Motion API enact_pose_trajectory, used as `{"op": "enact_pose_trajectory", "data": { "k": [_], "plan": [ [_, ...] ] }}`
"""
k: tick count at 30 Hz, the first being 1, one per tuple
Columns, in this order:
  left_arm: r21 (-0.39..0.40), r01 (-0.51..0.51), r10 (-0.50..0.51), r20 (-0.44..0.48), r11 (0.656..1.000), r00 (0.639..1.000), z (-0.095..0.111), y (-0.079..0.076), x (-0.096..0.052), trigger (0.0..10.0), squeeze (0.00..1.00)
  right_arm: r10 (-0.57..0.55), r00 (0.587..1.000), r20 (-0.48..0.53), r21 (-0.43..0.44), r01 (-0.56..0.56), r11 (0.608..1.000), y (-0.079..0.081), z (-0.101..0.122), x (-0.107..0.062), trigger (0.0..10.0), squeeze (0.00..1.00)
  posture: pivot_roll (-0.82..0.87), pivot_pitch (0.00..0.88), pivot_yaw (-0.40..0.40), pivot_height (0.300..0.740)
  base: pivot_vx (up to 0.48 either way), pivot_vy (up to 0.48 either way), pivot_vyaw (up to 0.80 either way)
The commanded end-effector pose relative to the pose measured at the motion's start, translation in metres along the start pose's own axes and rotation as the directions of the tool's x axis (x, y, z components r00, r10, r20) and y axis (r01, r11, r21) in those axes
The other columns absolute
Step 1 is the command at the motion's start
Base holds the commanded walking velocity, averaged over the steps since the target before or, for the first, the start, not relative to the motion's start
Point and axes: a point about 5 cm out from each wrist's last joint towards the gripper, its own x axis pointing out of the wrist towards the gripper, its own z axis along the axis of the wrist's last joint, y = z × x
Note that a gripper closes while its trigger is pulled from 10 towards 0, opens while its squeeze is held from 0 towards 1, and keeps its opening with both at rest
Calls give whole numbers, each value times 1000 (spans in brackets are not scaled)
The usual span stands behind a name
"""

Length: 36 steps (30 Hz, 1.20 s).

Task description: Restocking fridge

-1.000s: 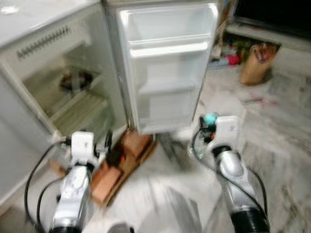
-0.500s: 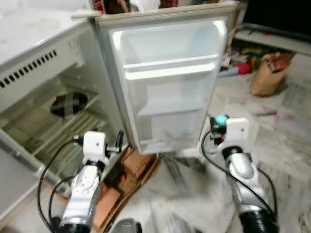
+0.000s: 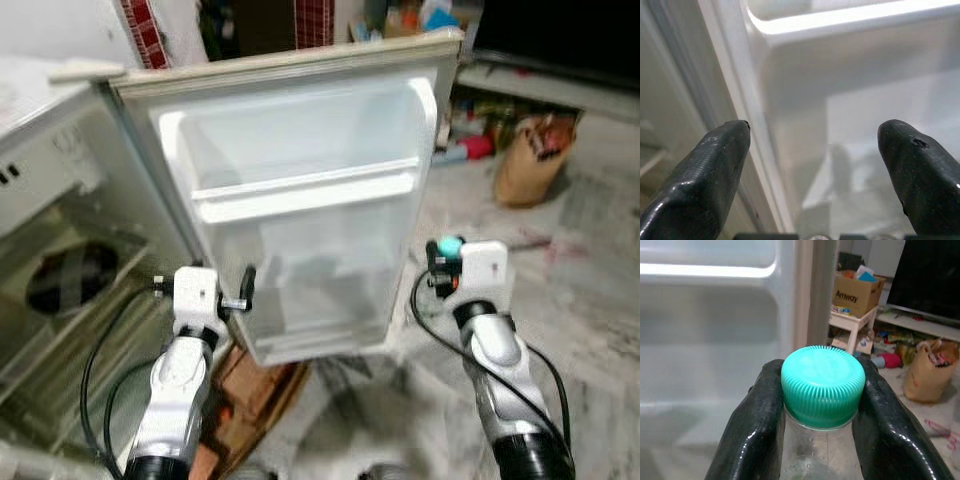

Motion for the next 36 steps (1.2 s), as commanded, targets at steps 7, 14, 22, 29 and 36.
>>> {"op": "enact_pose_trajectory", "data": {
  "k": [7,14,22,29,36],
  "plan": [
    [14,-44,45,-16,999,999,-2,10,-1,10000,0,74,997,26,42,-75,996,15,4,3,10000,0,-33,0,24,740,0,0,0],
    [25,-55,56,-8,998,998,0,13,-1,10000,0,85,996,30,55,-86,995,18,5,4,10000,0,-34,0,23,730,0,0,0],
    [15,-63,64,-17,998,998,-2,11,-4,10000,0,96,995,30,58,-97,994,20,4,6,10000,0,-34,0,31,680,0,0,0],
    [13,-55,55,-22,998,998,-3,7,-5,10000,0,104,994,31,62,-106,992,25,4,7,10000,0,-33,0,39,630,0,0,0],
    [28,-66,66,-8,997,998,-1,10,-4,10000,0,105,994,32,65,-107,992,28,3,6,10000,0,-32,0,41,590,0,0,0]
  ]
}}
